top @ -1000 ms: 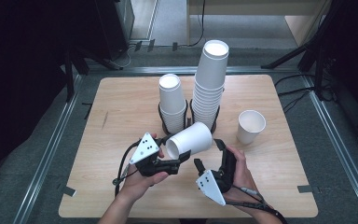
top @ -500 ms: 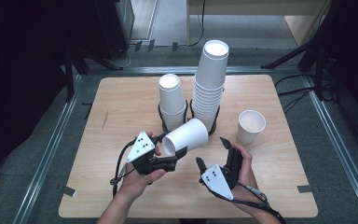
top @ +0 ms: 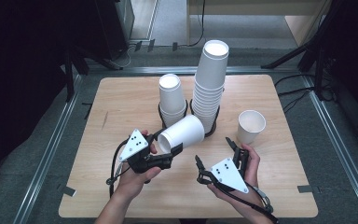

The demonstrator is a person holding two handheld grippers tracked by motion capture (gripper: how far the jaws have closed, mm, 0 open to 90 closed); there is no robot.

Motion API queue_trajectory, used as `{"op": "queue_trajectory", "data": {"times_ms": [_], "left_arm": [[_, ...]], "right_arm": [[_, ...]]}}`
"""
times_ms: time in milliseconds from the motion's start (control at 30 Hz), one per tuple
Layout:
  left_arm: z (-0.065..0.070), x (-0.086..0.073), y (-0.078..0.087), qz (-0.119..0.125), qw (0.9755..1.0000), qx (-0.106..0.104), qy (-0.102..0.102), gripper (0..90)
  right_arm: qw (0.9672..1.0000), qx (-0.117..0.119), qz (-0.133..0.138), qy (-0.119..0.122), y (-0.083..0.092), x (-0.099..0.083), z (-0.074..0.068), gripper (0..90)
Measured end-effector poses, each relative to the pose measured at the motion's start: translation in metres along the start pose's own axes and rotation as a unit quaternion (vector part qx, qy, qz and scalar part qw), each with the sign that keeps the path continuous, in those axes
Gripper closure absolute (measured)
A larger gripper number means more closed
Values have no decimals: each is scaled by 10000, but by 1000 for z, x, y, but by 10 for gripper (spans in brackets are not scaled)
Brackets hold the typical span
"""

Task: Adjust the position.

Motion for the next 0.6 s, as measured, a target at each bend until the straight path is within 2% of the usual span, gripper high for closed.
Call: {"op": "queue_trajectory", "data": {"times_ms": [33,67,133,233,333,367,467,567,600], "left_arm": [[0,-1,-1,-11,10000,38,-61,243],[0,-1,-1,-5,10000,44,-65,243],[1,-2,-2,28,10000,25,-19,243],[2,-1,-1,127,9999,84,-24,243],[4,1,0,230,9996,128,-106,243],[4,1,0,256,9996,111,-82,243],[4,1,1,295,9995,98,-57,243],[5,0,-1,313,9995,81,-39,243],[6,0,-1,310,9995,74,-38,243]], "right_arm": [[10000,1,-14,-58,1,1,1,11],[9998,1,-53,-186,2,2,0,11],[9995,-52,-54,-292,4,4,1,12],[9986,-452,6,-265,5,9,5,11],[9967,-571,34,-575,6,15,5,10],[9958,-564,33,-726,7,18,4,3],[9934,-600,75,-975,7,23,1,0],[9896,-548,117,-1328,8,27,-2,0],[9864,-501,121,-1563,8,28,-3,0]]}}
Point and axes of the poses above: each handheld gripper's, and its own axes: y roughly backward along the jaws, x roughly out of its top, z roughly to its right, the point moved 8 cm from there along -y, roughly forward along the jaws
